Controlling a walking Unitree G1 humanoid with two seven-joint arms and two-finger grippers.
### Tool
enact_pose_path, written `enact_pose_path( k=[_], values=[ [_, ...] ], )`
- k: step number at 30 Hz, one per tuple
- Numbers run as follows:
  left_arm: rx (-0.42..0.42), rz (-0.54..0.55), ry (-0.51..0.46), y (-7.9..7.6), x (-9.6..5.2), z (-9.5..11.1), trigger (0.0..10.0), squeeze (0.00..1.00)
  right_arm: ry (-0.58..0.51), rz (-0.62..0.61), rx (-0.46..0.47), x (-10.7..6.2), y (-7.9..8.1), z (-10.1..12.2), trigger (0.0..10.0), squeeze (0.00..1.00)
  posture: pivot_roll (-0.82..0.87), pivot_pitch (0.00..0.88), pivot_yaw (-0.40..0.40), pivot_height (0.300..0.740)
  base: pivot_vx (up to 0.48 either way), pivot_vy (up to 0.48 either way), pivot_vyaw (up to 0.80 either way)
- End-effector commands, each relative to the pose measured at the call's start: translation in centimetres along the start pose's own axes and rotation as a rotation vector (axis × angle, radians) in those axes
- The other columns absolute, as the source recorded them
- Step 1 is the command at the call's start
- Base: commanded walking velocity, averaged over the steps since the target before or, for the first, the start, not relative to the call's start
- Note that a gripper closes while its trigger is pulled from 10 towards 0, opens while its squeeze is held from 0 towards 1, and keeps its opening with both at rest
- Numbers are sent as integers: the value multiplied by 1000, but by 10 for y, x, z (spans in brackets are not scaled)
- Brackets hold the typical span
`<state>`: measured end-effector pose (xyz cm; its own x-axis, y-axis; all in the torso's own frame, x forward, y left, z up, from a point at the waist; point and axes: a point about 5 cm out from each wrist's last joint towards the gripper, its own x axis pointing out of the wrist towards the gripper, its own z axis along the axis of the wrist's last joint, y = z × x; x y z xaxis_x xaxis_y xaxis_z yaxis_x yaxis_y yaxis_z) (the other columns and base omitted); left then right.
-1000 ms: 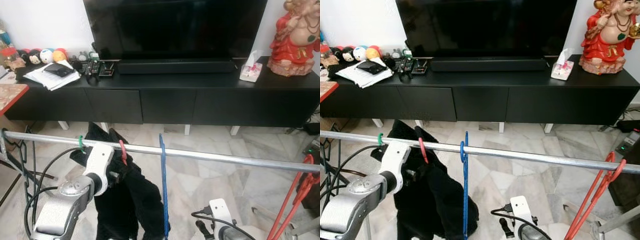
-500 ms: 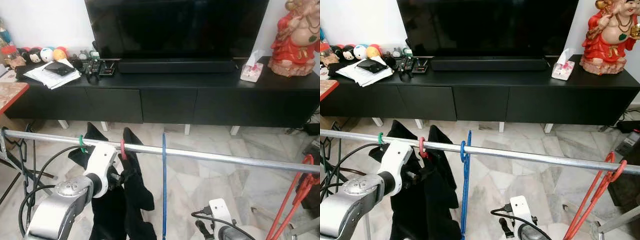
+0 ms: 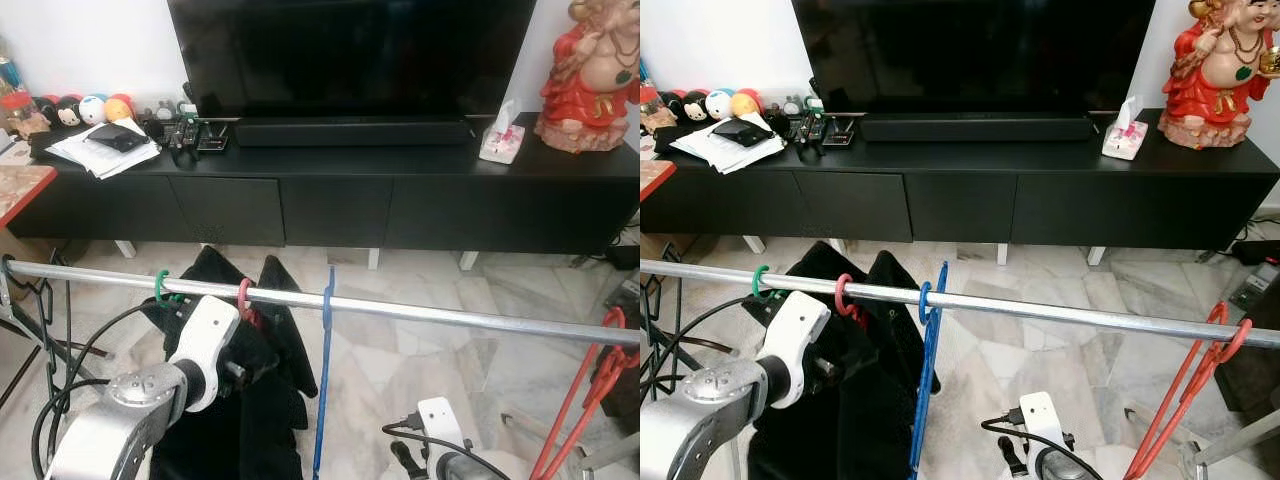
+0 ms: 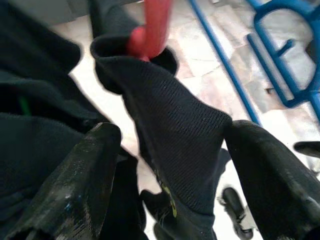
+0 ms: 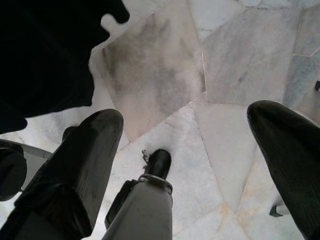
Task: Hang hanger
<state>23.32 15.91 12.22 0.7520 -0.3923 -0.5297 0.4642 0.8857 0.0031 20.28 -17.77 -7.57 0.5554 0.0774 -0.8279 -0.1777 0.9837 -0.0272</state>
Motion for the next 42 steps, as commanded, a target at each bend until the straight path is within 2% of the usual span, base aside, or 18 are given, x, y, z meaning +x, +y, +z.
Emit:
enact_pose_path(
  k=[1,8,10,13,17,26,30,31,32,33,34,42],
  values=[
    [-10,52,16,7,0,-3,10000,0,3,5,3,0,2,1,10000,0,8,0,31,740,0,0,0],
    [-28,73,33,11,6,-12,10000,0,3,5,7,0,2,0,10000,0,3,0,33,740,0,0,0],
    [1,82,43,14,10,-17,10000,0,3,6,7,0,2,0,10000,0,0,0,34,740,0,0,0],
    [-38,99,-14,21,15,-15,10000,0,2,5,9,0,2,0,10000,0,-5,0,35,740,0,0,0],
    [-44,102,-77,28,22,-16,10000,0,2,5,10,0,2,0,10000,0,-10,0,38,740,0,0,0],
    [-80,138,-108,41,32,-33,10000,0,2,2,14,0,2,0,10000,0,-13,0,39,740,0,0,0],
    [-64,96,-124,40,37,-37,9608,0,2,2,11,0,2,0,10000,0,-17,0,34,740,0,0,0],
    [-63,93,-127,40,39,-39,8510,0,2,2,11,0,2,0,10000,0,-17,0,34,740,0,0,0],
    [-55,97,-130,41,40,-39,3373,0,2,2,11,0,2,0,10000,0,-17,0,34,740,0,0,0],
    [-49,101,-132,42,40,-40,3373,0,2,2,11,0,2,0,10000,0,-17,0,34,740,0,0,0],
    [-47,108,-132,43,40,-40,0,0,2,2,12,0,1,0,10000,0,-21,0,35,740,0,0,0],
    [-47,127,-168,48,38,-40,0,0,3,2,11,0,1,0,10000,0,-17,0,32,740,0,0,0]
  ],
)
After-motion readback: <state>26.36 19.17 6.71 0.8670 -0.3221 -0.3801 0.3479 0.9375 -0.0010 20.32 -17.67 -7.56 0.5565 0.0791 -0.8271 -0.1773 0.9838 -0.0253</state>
